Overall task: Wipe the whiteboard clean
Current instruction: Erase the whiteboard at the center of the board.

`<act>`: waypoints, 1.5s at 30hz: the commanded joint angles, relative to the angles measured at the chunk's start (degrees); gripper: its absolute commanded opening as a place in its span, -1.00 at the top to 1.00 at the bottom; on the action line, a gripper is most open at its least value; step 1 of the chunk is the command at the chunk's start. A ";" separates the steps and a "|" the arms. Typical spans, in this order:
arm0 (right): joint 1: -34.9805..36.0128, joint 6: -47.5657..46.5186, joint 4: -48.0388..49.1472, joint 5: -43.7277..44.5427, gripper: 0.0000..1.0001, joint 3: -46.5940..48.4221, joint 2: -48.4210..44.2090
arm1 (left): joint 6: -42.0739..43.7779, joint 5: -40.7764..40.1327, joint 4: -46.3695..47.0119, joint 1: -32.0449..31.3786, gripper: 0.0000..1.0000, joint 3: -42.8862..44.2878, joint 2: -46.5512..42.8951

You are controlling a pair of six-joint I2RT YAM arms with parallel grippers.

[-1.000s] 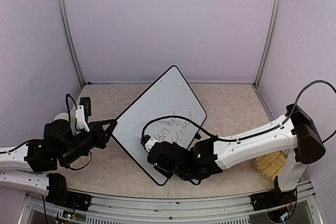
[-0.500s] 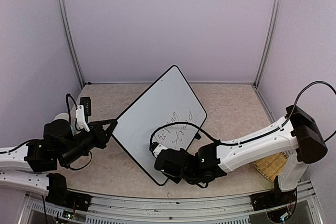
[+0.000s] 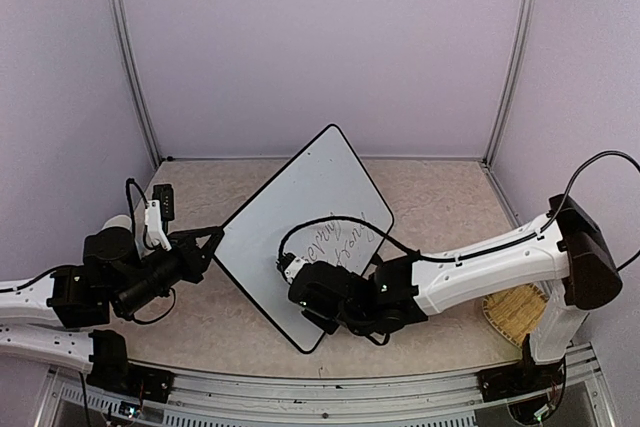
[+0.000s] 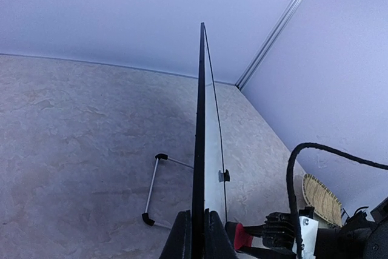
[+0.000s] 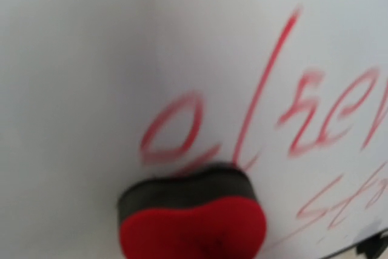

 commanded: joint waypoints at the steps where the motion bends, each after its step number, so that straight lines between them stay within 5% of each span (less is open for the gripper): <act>1: -1.40 -2.92 3.09 -0.11 0.60 4.50 0.40 | 1.72 6.46 -3.05 -1.47 1.00 -0.66 1.00; 14: -2.57 -6.94 3.82 -1.61 0.59 9.23 2.10 | 2.05 6.37 -3.07 -1.51 1.00 -0.40 1.10; 34: -3.06 2.42 6.29 -5.78 0.61 -7.61 -2.68 | 1.79 6.58 -2.89 -1.58 1.00 -0.41 1.58; 45: -3.06 -2.21 7.01 -4.74 0.60 -1.96 -1.07 | 1.55 6.81 -2.33 -1.53 1.00 -0.57 2.31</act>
